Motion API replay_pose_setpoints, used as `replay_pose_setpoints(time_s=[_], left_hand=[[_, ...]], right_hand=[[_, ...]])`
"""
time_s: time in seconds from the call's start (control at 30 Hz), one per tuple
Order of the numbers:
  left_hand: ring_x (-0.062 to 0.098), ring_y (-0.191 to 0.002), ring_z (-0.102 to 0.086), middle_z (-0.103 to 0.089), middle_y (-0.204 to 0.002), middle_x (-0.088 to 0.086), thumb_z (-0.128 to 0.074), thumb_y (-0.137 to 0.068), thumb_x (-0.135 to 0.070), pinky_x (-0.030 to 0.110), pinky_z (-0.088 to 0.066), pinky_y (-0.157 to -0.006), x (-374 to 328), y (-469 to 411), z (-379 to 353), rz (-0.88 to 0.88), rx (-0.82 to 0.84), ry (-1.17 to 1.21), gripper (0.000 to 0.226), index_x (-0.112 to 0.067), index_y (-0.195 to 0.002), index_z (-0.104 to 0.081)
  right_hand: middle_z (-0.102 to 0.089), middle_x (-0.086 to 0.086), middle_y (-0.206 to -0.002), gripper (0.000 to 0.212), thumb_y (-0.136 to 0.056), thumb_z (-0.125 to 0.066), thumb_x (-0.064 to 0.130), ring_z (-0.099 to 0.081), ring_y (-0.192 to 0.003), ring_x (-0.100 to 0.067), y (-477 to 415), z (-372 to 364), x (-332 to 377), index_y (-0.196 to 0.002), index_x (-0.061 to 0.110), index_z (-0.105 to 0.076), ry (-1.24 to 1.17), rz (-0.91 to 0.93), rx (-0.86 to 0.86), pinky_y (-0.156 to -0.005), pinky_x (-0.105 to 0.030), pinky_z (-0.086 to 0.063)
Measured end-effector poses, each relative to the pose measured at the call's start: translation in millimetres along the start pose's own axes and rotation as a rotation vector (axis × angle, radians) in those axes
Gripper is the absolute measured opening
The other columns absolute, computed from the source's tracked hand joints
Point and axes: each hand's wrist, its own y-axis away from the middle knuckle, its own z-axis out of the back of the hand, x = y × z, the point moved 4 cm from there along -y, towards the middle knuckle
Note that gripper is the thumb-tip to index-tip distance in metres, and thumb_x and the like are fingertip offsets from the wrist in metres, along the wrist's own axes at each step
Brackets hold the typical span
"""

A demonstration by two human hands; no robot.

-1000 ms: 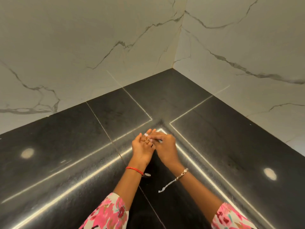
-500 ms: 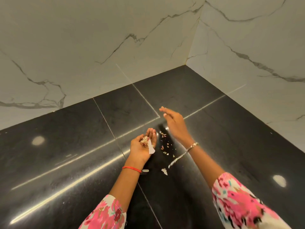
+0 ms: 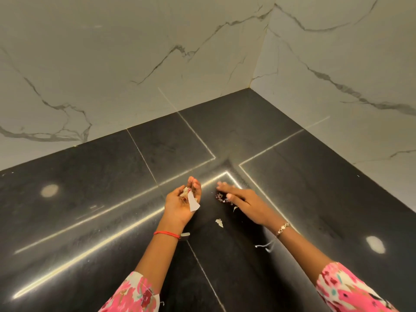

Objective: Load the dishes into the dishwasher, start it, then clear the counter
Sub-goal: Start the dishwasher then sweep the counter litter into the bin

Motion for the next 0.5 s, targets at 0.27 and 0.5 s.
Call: replay_pose_setpoints(time_s=[0.27,0.5], left_hand=[[0.023,-0.063,-0.060,-0.062,-0.071,0.016,-0.030,-0.096,-0.010,0.027,-0.055,-0.052,3.6,24.3,10.9,-0.018,-0.001,-0.032,0.035,0.005,-0.084,-0.059],[0.024,-0.067,-0.060,-0.062,-0.070,0.017,-0.029,-0.097,-0.007,0.028,-0.057,-0.053,2.0,39.3,15.5,-0.033,0.020,-0.053,0.041,0.007,-0.076,-0.062]], right_hand=[[0.009,0.010,-0.151,0.106,-0.071,-0.026,0.081,0.012,-0.141,-0.005,15.7,-46.0,23.2,-0.149,0.014,0.002,0.414,-0.162,-0.088,-0.117,-0.029,0.008],[-0.003,0.002,-0.157,0.057,-0.100,-0.026,0.039,0.005,-0.143,-0.007,22.1,-75.3,49.5,-0.149,0.016,-0.010,0.502,0.008,0.002,-0.118,-0.025,0.003]])
